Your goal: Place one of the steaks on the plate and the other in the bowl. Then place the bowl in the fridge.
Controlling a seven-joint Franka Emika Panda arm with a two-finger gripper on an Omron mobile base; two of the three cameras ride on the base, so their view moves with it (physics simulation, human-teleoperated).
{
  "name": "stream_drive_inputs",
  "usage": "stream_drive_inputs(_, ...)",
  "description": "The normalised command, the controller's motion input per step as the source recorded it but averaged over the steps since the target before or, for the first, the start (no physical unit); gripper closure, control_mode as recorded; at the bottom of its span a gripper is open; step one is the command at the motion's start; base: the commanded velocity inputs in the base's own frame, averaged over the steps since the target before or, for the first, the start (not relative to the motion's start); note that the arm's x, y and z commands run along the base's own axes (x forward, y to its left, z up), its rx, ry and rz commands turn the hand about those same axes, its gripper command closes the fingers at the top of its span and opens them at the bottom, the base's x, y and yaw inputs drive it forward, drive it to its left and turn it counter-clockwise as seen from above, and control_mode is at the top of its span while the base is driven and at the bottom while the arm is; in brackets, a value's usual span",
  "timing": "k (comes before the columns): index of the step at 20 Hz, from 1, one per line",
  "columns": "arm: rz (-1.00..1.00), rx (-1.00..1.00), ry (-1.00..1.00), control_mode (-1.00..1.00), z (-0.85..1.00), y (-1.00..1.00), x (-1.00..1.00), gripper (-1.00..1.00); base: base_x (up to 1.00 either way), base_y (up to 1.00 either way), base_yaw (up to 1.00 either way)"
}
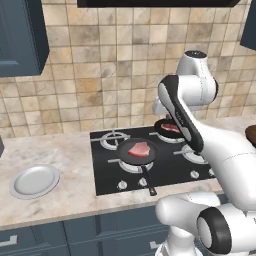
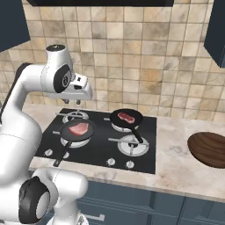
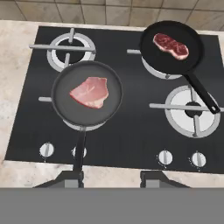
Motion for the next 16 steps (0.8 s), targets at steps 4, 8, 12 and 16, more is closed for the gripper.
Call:
stream_drive_inputs(4,0.00,0.00,0.02,-1.00,-0.24,0.09,0.00,-1.00,0.00,0.00,0.00)
stream_drive_inputs(8,0.00,-0.02,0.02,-1.00,-0.60,0.31,0.00,-1.00,0.00,0.00,0.00)
stream_drive_inputs(12,0.02,0.01,0.03,-1.00,-0.53,0.49,0.31,-1.00,0.00,0.00,0.00)
stream_drive_inputs(16,0.10,0.00,0.02,-1.00,-0.57,0.18,0.46,-1.00,0.00,0.00,0.00)
